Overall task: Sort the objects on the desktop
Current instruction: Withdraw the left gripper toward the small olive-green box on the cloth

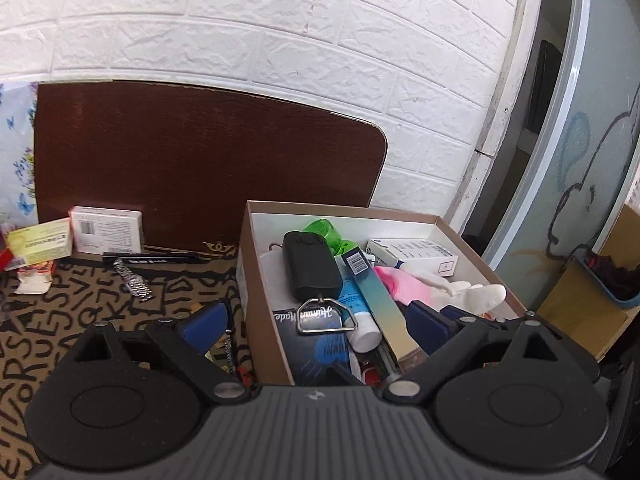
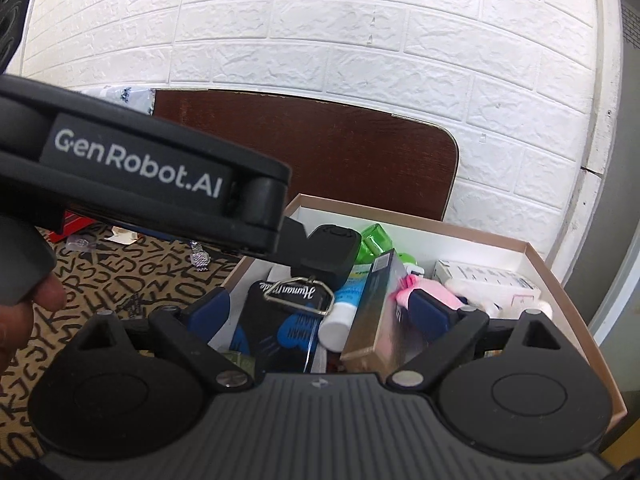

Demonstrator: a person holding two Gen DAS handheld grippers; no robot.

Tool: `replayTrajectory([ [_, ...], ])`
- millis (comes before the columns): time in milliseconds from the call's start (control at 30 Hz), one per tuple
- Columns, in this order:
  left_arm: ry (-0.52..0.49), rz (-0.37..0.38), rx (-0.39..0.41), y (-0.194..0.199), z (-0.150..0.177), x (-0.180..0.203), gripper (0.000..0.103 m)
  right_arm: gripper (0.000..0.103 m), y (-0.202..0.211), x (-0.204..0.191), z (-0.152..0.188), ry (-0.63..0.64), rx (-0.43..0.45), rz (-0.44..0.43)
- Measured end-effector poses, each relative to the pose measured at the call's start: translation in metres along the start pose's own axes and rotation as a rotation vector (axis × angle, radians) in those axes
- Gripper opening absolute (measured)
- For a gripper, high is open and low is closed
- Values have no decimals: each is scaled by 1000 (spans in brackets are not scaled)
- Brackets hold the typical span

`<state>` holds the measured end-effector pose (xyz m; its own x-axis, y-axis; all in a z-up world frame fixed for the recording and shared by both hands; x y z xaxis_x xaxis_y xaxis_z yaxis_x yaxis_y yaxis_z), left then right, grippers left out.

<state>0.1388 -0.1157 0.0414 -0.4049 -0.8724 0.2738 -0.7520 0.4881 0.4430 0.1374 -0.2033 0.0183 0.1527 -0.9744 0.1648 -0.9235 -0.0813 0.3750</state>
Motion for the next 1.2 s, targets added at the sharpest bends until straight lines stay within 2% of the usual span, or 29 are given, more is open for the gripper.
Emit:
replayTrajectory([
  [367,-54,-20,-1,33,16,18,99,94,35,-10,4,1,19,-4],
  [767,-62,-41,-7,63,34,17,99,94,60,-38,0,39,54,-45],
  [933,-31,-64,-8,77,47,0,99,94,61,-57,3,60,46,-81],
  [1200,64,-86,-40,87,76,-55,99,94,49,-109,16,137,-9,-182],
])
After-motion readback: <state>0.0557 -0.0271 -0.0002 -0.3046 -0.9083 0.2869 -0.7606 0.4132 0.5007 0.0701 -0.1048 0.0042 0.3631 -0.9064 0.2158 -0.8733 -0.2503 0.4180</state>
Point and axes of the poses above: each gripper's, at about its wrist camera, not at the fingertips, and y roughly against the way its jaws point, x to its right, z to its underside, the point moved 3 cm from there along -y, roughly the way its jaws point, and after that the axes turned 5 degrees about z, right-handed, at the moved point
